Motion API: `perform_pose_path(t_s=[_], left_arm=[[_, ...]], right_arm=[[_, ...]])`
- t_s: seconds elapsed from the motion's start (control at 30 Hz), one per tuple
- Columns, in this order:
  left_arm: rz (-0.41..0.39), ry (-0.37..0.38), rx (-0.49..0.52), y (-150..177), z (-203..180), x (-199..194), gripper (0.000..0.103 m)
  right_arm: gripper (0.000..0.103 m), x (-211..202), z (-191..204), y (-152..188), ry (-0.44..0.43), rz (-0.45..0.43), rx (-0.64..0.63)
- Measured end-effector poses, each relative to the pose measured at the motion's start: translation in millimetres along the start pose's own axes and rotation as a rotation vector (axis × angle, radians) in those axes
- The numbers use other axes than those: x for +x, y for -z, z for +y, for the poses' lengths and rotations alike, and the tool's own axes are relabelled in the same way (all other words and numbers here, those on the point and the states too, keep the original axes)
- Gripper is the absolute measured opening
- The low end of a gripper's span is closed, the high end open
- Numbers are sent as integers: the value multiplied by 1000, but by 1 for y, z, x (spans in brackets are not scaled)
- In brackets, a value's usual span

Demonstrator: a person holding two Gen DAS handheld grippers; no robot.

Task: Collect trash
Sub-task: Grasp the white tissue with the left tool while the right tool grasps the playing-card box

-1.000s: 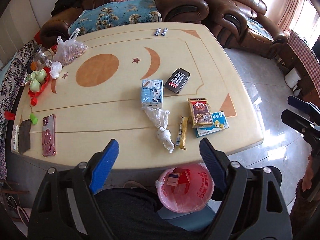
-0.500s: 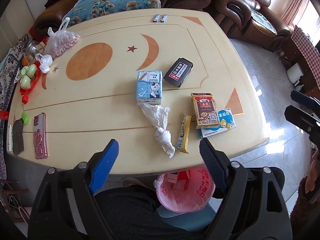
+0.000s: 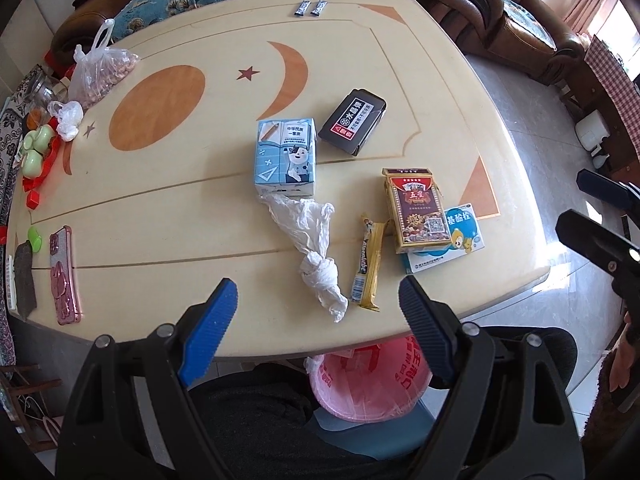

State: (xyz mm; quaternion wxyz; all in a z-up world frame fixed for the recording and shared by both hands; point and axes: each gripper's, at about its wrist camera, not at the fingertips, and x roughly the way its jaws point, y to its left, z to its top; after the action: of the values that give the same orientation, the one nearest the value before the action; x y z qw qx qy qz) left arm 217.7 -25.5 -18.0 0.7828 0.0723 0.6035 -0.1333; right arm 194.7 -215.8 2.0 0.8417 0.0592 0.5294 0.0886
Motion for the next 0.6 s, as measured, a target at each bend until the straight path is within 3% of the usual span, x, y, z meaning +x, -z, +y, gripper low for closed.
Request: perform_pose_path(t_s=[0.6], left_arm=[[132,87,-70,-16,14,70,81]], right_arm=[[95,85,11,-9,-1,161,-15]])
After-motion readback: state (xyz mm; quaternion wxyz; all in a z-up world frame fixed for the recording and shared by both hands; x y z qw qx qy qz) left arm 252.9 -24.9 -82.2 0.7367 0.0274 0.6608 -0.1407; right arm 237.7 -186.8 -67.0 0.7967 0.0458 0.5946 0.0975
